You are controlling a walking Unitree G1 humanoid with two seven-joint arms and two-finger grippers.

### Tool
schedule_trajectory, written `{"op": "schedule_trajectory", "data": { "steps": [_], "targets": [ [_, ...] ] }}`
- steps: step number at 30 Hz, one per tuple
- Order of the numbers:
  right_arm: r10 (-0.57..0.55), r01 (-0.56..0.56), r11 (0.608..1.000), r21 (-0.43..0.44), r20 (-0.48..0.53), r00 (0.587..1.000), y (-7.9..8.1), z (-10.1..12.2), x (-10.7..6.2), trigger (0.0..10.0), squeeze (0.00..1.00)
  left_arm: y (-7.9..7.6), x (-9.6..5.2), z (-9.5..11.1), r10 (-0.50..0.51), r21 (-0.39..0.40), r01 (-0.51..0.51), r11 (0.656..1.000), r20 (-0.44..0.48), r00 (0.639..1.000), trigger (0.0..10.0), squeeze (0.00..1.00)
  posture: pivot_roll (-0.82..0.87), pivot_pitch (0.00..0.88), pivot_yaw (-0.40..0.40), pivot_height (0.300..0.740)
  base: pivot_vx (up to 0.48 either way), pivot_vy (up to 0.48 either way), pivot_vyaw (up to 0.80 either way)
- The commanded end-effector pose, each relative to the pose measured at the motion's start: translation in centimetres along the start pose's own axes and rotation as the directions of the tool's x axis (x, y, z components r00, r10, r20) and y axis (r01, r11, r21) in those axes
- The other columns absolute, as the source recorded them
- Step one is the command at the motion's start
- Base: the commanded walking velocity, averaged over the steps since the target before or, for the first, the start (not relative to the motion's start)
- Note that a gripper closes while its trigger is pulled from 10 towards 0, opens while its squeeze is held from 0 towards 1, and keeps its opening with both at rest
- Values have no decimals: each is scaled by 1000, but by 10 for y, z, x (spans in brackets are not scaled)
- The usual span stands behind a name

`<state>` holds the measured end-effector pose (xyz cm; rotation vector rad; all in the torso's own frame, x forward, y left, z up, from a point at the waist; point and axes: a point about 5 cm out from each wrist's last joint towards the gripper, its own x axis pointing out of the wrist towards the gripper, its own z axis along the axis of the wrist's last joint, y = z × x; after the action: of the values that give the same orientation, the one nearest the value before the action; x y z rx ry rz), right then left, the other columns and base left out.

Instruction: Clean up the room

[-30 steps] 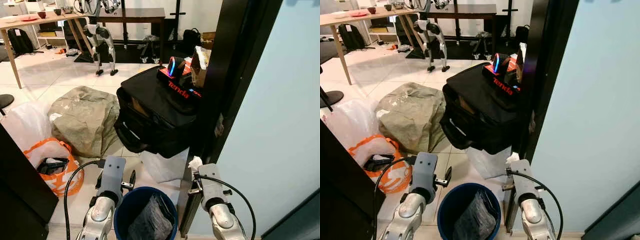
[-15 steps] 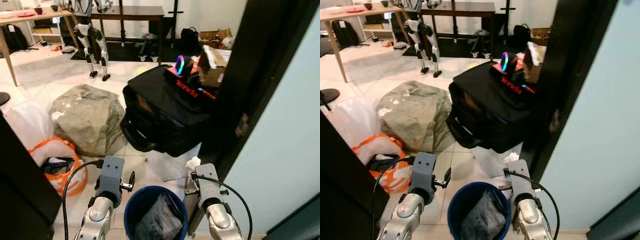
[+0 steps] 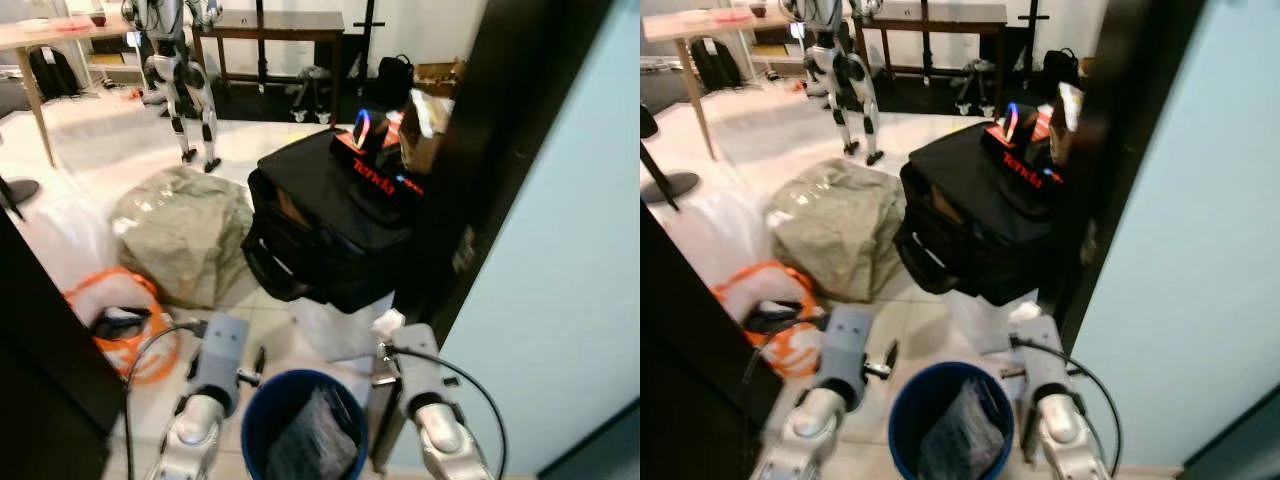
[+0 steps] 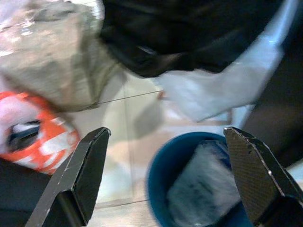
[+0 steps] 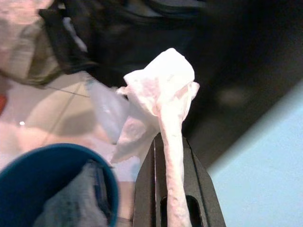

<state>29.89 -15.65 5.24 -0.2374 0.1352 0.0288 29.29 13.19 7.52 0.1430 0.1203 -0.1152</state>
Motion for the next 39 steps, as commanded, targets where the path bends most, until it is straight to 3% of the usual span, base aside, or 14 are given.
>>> {"op": "schedule_trajectory", "data": {
  "steps": [1,14,16,19,23,39],
  "targets": [
    [3,-3,1000,4,-27,1000,2,-7,-3,10000,0,-1,-2,-8,-2,0,2,1000,-39,999,10000,0,-39,108,1,726,0,0,0],
    [34,-33,999,40,-29,999,4,-3,1,10000,0,2,-3,-10,9,16,-9,1000,-44,999,10000,0,-37,114,2,726,0,0,0],
    [69,-66,996,59,-52,996,7,-4,3,10000,0,3,-3,-10,12,16,-11,1000,-45,999,10000,0,-34,120,1,726,0,0,0],
    [209,-197,975,105,-117,971,24,-3,11,10000,0,5,0,-12,4,24,-2,1000,-58,998,10000,0,-35,125,1,726,0,0,0],
    [244,-231,967,109,-127,961,31,1,16,10000,0,6,4,-10,0,35,3,999,-61,998,10000,0,-33,125,-2,726,0,0,0],
    [246,-236,967,92,-117,962,33,6,22,10000,0,9,6,-9,13,38,-10,999,-70,997,10000,0,-33,126,-1,692,0,0,0]
  ]
}}
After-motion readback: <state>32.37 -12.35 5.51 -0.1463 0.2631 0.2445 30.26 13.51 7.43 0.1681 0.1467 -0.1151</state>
